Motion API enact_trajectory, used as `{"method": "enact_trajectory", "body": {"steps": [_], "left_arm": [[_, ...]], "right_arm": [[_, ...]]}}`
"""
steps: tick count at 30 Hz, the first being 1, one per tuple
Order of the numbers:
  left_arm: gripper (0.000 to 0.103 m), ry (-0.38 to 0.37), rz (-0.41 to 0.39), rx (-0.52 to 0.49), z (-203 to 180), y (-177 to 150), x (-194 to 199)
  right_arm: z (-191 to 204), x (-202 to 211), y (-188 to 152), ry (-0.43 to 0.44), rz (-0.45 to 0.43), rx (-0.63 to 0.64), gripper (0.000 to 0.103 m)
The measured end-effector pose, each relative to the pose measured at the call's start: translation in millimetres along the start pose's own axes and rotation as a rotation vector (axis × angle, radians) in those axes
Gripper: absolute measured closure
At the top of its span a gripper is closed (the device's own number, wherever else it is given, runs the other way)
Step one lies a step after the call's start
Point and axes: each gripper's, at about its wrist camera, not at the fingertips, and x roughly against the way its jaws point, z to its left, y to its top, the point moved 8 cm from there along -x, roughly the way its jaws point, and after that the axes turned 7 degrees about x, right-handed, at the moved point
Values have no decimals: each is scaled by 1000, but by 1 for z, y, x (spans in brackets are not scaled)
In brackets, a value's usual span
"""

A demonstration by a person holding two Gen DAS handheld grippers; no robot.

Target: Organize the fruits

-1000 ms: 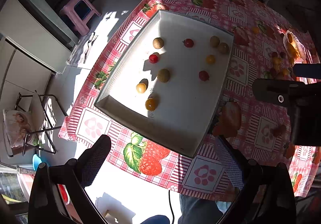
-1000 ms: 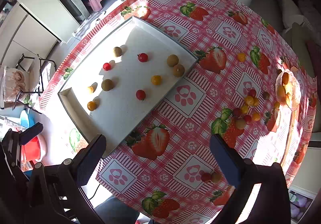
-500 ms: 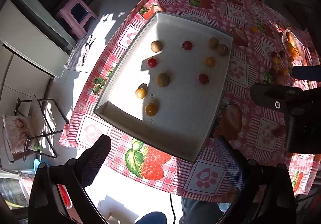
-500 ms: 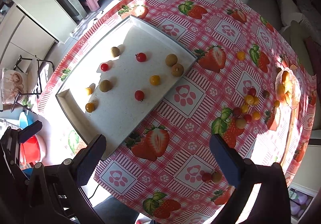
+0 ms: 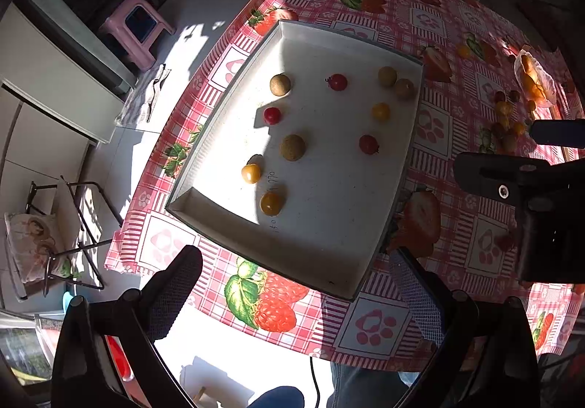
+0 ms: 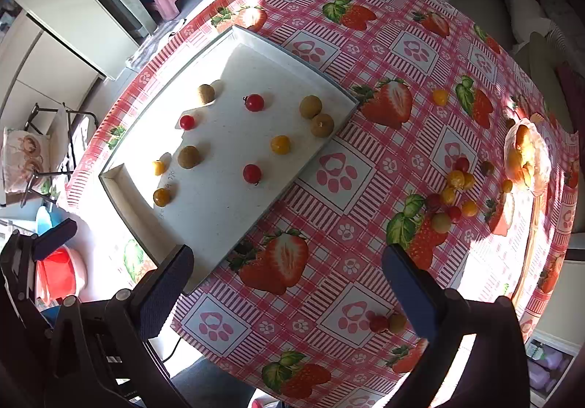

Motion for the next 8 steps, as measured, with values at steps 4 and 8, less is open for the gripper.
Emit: {"method": "enact_trajectory", "body": {"steps": [4, 8], "left_arm": [[0, -2, -9, -11, -2, 2, -1], [0, -18, -18, -24, -4, 5, -1]], "right_arm": [[-1, -2, 1, -4, 3, -2, 0], [-2, -3, 2, -3, 6, -6, 0]]}}
